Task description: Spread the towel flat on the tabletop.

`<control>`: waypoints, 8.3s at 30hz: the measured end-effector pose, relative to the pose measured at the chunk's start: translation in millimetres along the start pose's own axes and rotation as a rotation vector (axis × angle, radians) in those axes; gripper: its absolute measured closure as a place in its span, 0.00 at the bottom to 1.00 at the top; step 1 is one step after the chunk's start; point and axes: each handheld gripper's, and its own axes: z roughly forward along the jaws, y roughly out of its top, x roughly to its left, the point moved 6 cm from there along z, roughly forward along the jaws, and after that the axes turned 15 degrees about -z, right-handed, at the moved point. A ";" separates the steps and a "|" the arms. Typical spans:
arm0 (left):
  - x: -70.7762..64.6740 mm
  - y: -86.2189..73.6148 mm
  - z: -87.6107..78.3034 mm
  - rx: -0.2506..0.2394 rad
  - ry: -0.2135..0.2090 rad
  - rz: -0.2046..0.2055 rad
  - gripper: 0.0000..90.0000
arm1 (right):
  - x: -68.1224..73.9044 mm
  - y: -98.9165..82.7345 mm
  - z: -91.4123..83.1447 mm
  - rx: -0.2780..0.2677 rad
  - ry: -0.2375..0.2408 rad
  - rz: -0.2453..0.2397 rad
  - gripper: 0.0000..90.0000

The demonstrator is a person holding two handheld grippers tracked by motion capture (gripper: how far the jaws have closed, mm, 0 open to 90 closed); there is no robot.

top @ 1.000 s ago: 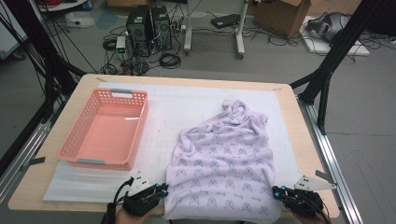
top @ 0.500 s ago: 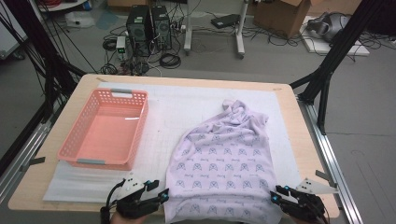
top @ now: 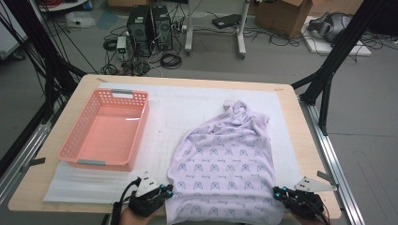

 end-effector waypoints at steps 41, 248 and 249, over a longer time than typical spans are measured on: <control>11.3 15.0 7.8 0.002 0.060 0.024 0.97 | -27.1 8.2 -2.7 -0.079 -0.098 0.097 0.69; 76.3 175.3 130.9 -0.122 0.184 -0.097 0.72 | -163.4 120.8 141.3 -0.012 -0.208 -0.015 0.97; 73.5 172.7 133.2 -0.096 0.152 -0.112 0.69 | -170.5 122.1 140.4 -0.006 -0.230 -0.011 0.97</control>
